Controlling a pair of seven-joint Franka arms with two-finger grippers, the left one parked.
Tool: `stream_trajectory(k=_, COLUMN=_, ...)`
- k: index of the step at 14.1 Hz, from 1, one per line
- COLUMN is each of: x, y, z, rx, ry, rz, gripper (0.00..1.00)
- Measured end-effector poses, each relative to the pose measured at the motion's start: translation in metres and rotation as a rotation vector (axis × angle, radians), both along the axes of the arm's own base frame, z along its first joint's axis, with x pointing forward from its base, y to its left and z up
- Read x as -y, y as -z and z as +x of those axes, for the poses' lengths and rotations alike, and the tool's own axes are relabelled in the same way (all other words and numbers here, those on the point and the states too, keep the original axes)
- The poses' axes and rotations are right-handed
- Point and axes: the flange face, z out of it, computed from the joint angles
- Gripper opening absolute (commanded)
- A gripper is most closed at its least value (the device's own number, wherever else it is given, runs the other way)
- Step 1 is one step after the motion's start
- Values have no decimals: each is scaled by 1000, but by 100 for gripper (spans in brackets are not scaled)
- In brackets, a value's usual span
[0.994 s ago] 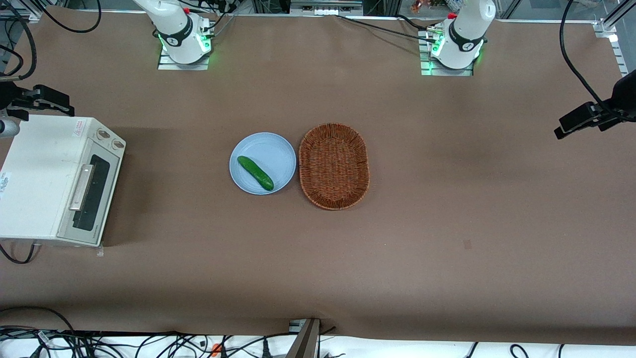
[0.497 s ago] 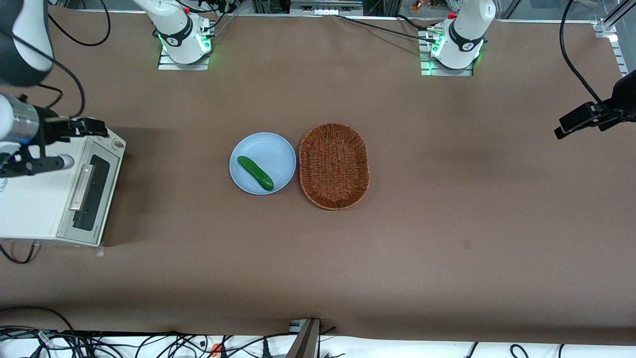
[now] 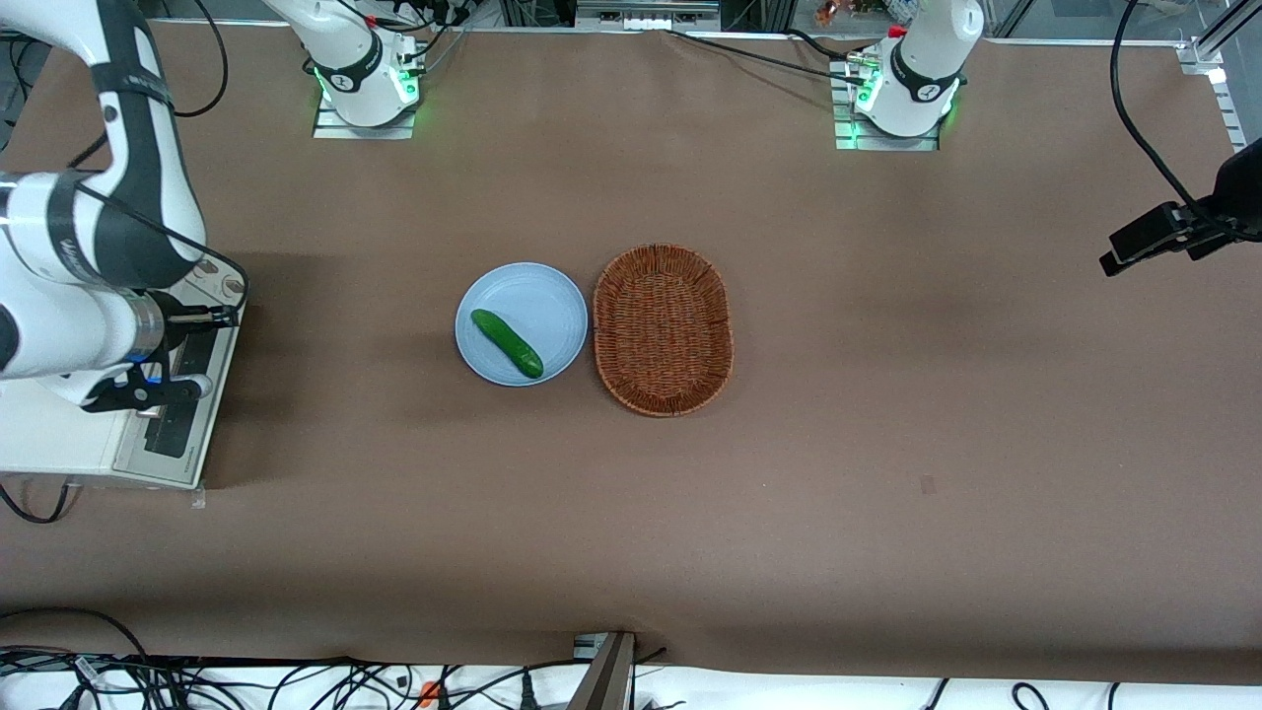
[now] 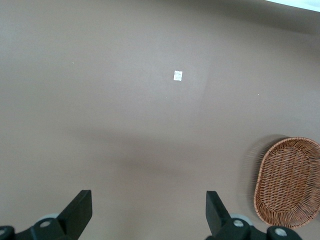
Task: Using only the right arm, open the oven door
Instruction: 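Move the right gripper down to the toaster oven's silver door handle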
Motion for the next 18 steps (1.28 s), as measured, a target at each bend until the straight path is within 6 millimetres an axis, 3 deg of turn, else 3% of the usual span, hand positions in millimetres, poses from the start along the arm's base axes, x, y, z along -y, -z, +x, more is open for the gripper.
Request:
stream_trajectory(k=9, x=1, y=51, z=15, rx=-52, ry=-184, rz=-304, gripper=0)
stream_trajectory(k=18, x=22, y=57, z=18, rx=-50, ry=-185, rz=-347, gripper=0)
